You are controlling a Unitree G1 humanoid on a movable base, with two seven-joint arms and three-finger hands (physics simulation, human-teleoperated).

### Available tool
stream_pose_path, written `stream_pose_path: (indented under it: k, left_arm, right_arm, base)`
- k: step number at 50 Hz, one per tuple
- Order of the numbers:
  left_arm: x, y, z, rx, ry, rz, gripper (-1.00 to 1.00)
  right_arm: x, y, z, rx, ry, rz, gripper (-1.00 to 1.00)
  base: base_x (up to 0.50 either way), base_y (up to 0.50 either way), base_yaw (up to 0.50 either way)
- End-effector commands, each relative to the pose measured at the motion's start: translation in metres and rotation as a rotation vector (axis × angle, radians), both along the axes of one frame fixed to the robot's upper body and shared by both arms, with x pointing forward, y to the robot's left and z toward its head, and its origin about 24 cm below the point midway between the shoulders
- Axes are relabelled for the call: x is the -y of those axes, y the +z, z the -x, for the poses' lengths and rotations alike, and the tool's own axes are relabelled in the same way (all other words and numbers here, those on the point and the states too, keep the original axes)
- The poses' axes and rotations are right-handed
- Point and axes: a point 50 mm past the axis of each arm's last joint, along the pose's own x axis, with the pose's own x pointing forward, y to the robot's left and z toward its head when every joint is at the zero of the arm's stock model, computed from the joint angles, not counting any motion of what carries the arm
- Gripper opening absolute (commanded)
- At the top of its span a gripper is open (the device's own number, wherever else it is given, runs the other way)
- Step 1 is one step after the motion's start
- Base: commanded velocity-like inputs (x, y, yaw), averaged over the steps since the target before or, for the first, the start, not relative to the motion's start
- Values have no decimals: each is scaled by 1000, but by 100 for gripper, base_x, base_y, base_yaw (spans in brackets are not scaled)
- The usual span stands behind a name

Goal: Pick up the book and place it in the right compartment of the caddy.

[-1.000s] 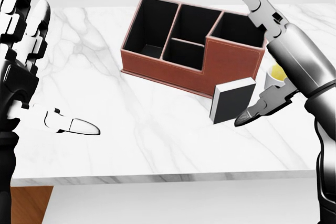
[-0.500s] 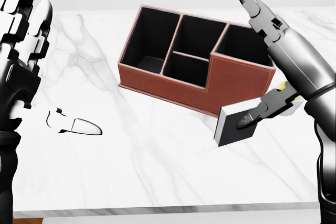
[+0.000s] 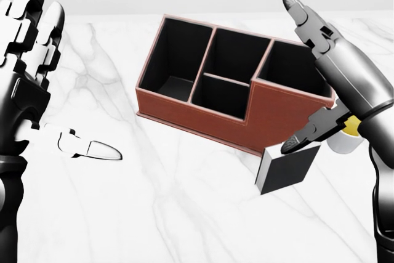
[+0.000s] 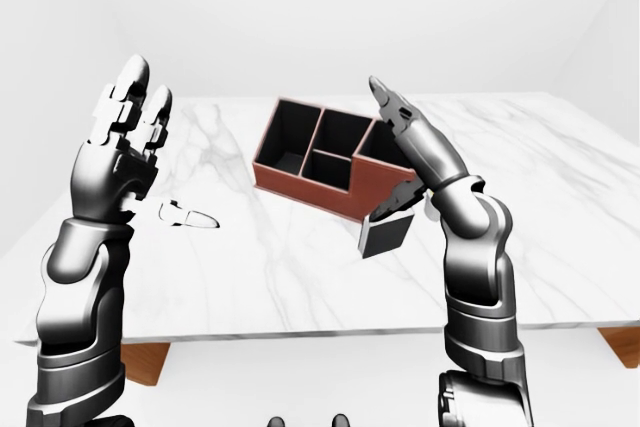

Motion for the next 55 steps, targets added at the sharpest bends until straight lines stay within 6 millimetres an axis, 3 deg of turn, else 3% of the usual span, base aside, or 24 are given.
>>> stream_pose_path:
  k: [1,55]
  left_arm:
    - [0,2,1,9,0,-1,100]
    - [3,0,1,1,-9,-16,100]
  right_arm:
    - [2,-3,0,-10,-9,-1,100]
    - [0,-7,-3,-27,-10,2,100]
  base:
    - [17,0,0]
    - [13,0,0]
